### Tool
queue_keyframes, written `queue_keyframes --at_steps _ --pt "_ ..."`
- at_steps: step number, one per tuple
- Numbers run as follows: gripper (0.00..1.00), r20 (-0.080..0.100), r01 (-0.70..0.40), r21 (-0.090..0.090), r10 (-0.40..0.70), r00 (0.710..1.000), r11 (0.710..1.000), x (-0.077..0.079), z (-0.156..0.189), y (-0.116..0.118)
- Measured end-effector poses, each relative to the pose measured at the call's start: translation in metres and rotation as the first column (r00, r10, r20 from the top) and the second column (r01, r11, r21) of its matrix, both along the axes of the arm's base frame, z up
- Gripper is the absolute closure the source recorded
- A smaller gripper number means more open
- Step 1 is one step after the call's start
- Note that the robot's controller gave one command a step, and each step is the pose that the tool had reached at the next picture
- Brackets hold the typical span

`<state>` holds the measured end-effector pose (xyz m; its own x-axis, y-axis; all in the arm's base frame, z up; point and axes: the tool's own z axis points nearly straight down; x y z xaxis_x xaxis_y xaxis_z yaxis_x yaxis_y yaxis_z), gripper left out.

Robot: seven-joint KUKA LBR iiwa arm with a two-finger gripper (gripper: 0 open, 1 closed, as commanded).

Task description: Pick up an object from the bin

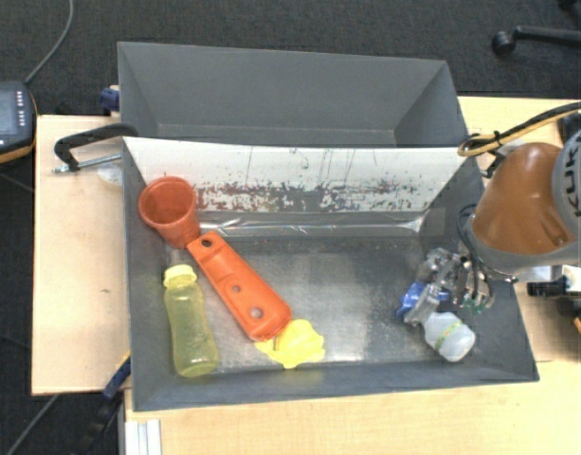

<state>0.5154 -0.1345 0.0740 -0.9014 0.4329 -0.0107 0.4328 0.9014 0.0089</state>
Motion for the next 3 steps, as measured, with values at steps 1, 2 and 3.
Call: queue_keyframes --at_steps 1,2,3 --pt "1.0 -0.001 0.0 0.0 0.0 1.0 1.0 0.0 0.005 0.0" --pt "1.0 -0.005 0.0 0.001 0.0 1.0 1.0 -0.002 0.016 0.0" --pt "1.0 -0.004 0.0 0.001 0.0 1.0 1.0 -0.002 0.038 0.0"
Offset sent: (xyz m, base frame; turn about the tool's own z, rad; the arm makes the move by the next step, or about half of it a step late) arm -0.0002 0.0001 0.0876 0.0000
